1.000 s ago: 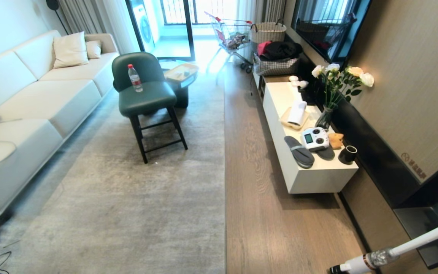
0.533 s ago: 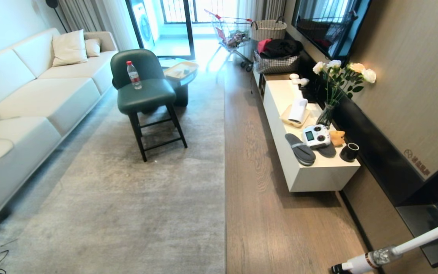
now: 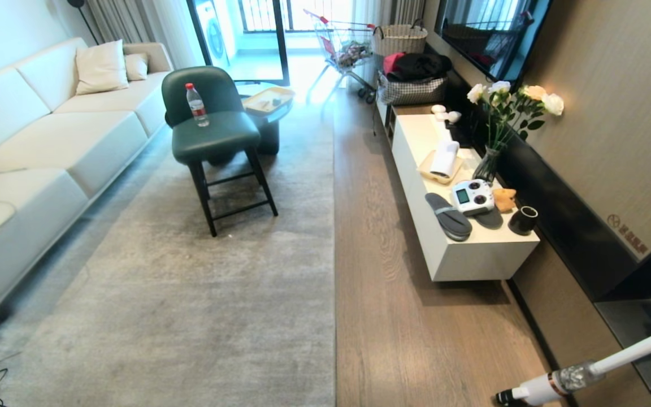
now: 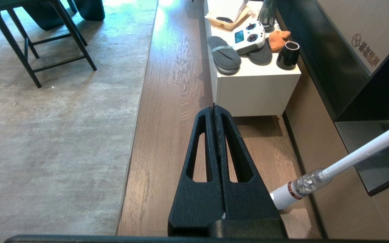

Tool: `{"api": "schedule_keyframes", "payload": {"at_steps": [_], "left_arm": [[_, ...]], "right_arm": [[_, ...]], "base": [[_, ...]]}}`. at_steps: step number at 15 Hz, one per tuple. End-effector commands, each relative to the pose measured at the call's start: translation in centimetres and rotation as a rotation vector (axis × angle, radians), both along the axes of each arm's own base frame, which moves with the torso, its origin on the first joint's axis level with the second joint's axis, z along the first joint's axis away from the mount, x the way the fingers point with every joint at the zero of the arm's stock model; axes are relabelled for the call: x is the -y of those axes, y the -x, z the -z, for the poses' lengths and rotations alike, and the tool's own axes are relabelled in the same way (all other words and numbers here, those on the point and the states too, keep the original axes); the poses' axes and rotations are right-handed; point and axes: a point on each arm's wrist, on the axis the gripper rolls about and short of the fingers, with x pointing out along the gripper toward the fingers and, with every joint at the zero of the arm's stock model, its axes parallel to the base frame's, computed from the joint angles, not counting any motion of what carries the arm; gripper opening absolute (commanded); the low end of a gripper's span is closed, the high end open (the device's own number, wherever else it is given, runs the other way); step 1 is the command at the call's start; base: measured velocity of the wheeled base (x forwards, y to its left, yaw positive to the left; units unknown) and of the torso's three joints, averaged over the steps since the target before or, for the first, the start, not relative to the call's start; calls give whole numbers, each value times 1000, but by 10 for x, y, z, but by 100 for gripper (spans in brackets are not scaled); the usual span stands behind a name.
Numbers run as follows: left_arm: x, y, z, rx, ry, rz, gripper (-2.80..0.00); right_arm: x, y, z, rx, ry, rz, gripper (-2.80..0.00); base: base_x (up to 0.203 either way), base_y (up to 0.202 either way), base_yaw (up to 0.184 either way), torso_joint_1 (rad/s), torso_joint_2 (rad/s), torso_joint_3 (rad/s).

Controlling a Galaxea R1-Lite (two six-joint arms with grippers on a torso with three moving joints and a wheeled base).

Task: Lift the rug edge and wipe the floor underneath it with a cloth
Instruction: Lift up the carpet

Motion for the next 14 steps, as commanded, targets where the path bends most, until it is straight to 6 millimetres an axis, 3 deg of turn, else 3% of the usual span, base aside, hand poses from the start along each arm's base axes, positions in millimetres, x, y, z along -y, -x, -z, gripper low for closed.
{"api": "schedule_keyframes", "payload": {"at_steps": [1,14], "left_arm": [[0,0,0,0,0,0,-280],[0,0,0,0,0,0,-280]], "right_arm": [[0,0,0,0,0,0,-280],[0,0,0,-2,-2,2,-280]], "base": [[0,0,0,-139,327,186],[0,0,0,-152,387,232]]}}
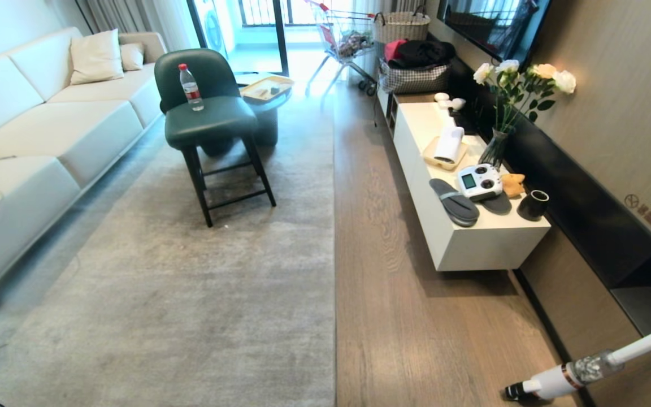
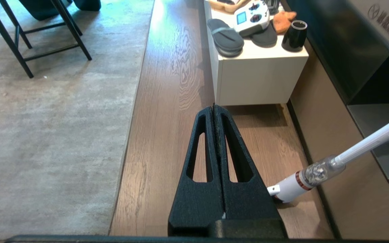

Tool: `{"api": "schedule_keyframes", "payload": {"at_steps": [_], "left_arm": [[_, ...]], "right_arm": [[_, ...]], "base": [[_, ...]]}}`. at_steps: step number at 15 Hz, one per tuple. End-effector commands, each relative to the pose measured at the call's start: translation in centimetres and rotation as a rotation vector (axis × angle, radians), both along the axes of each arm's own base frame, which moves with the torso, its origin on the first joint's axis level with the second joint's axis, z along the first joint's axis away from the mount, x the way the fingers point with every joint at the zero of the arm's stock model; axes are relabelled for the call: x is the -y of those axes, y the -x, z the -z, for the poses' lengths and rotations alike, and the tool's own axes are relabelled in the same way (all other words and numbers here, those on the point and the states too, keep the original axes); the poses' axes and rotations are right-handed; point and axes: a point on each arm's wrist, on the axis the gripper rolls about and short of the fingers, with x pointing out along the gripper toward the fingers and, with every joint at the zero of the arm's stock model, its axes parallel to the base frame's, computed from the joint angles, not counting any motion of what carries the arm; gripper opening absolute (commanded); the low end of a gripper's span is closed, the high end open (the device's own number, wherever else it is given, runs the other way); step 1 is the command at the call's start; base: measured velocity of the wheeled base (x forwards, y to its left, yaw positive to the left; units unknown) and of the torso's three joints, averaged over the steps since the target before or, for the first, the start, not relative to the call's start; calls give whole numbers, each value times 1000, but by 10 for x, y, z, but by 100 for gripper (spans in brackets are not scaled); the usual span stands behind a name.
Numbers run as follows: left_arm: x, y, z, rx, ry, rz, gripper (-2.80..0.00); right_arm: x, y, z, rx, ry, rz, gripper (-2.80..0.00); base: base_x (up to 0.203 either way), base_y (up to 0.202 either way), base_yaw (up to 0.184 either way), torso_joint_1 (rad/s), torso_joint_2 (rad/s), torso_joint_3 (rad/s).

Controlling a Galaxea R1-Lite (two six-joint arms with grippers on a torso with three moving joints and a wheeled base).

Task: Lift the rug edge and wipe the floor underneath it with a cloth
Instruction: Lift up the carpet

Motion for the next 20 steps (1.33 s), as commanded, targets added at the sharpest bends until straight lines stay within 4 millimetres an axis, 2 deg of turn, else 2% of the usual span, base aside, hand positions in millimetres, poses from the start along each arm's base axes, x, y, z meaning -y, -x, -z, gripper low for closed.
{"api": "schedule_keyframes", "payload": {"at_steps": [1,11,20], "left_arm": [[0,0,0,0,1,0,-280],[0,0,0,0,1,0,-280],[0,0,0,0,1,0,-280]], "right_arm": [[0,0,0,1,0,0,-280],[0,0,0,0,0,0,-280],[0,0,0,-1,0,0,-280]], "base": [[0,0,0,-203,540,334],[0,0,0,-164,517,355],[0,0,0,-69,460,387]]}}
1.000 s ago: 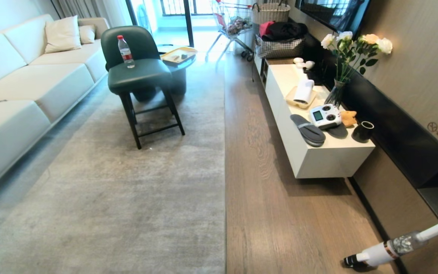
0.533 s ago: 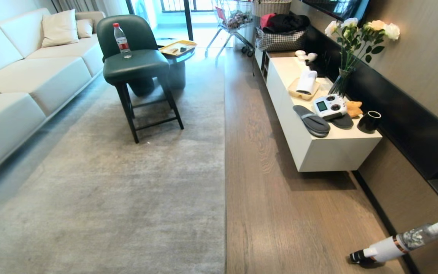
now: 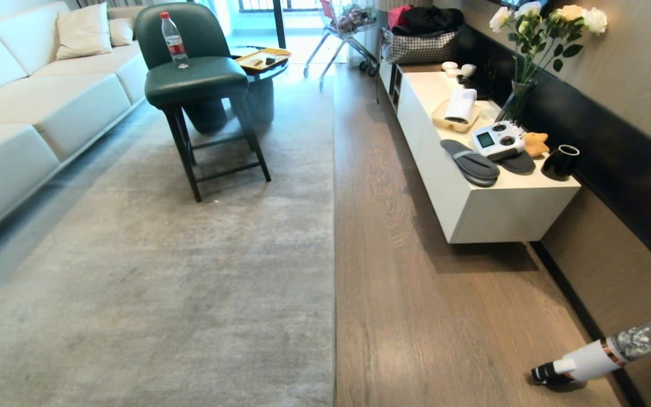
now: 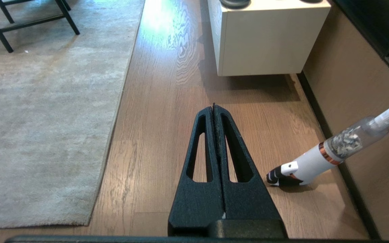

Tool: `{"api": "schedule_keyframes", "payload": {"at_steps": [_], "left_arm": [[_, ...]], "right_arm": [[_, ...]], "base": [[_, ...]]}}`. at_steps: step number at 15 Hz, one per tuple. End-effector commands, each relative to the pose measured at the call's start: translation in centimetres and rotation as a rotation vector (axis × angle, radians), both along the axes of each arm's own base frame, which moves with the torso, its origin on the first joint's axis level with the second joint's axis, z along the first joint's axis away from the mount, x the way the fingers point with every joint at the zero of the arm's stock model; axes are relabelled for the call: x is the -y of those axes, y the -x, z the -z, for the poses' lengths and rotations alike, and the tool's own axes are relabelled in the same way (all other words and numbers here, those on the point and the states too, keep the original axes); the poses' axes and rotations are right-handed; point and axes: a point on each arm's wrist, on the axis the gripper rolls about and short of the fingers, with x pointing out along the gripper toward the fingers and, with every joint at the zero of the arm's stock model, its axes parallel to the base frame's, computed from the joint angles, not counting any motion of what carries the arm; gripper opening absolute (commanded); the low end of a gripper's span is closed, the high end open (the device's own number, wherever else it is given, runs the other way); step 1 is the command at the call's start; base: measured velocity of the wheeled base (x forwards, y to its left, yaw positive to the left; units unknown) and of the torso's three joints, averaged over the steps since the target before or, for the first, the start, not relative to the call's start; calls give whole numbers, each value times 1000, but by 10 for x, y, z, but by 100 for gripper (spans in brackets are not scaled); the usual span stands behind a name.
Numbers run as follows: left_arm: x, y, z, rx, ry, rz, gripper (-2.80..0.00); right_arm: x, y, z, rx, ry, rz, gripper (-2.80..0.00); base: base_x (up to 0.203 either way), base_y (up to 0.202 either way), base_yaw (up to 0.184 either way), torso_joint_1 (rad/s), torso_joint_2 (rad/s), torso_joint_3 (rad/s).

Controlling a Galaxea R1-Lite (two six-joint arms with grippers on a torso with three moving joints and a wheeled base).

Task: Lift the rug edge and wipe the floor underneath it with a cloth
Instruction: Lift up the carpet

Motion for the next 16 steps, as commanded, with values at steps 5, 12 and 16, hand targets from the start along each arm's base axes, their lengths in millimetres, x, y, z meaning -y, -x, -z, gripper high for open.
{"api": "schedule_keyframes", "payload": {"at_steps": [5,12,16], "left_arm": [[0,0,0,0,1,-1,-280],[0,0,0,0,1,-1,-280],[0,0,0,0,1,-1,-280]], "right_arm": [[0,0,0,1,0,0,-280],[0,0,0,0,0,0,-280],[0,0,0,0,-2,-2,-280]], "base": [[0,0,0,12,425,447],[0,0,0,15,94,124],[0,0,0,0,0,0]]}}
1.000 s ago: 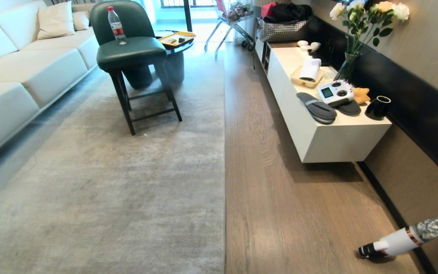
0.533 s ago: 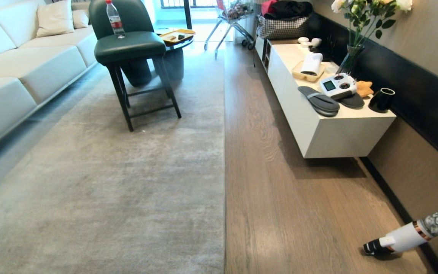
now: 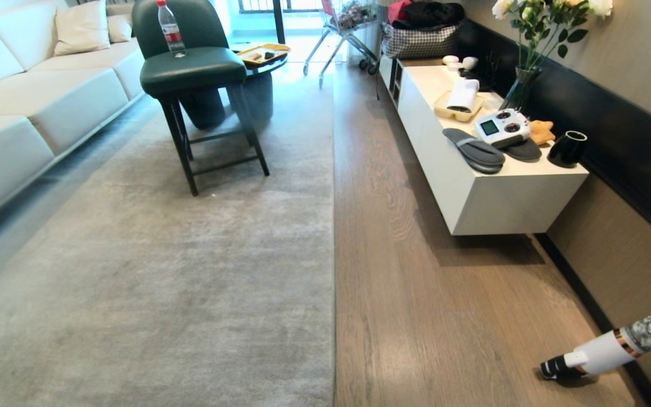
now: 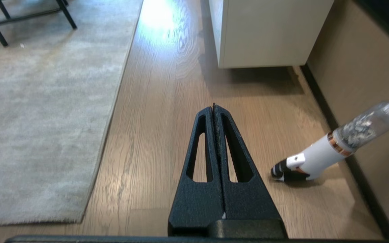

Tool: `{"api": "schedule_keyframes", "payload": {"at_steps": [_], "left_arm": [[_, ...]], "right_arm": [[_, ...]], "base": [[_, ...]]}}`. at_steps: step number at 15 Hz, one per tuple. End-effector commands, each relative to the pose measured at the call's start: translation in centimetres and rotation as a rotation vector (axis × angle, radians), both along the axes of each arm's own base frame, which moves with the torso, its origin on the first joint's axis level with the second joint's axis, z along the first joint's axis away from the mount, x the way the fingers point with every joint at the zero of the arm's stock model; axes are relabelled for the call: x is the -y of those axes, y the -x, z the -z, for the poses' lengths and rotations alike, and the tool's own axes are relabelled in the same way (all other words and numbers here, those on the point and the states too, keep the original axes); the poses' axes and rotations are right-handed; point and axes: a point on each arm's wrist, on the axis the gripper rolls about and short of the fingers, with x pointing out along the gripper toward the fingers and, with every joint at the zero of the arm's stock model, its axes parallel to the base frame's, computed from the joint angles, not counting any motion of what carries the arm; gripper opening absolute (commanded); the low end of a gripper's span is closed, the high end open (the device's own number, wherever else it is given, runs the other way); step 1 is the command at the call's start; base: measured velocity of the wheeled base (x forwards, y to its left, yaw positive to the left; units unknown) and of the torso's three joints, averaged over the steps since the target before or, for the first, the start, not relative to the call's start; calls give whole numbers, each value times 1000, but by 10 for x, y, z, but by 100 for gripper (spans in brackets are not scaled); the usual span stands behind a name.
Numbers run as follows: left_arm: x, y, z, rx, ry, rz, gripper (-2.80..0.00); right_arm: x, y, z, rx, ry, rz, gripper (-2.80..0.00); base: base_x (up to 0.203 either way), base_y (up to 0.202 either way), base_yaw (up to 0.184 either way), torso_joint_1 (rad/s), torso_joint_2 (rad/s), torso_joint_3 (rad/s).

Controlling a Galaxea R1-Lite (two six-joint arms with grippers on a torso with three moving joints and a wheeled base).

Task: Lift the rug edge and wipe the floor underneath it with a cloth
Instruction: Lift up the carpet

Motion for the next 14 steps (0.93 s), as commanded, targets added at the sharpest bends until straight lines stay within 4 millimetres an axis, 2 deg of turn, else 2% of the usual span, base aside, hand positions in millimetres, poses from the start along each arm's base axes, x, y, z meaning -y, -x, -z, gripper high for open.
{"api": "schedule_keyframes", "payload": {"at_steps": [1,14], "left_arm": [[0,0,0,-2,1,-1,-280],[0,0,0,-2,1,-1,-280]], "right_arm": [[0,0,0,-3,0,0,-280],[0,0,0,-3,0,-1,-280]], "base": [[0,0,0,74,144,170],[0,0,0,10,15,17]]}}
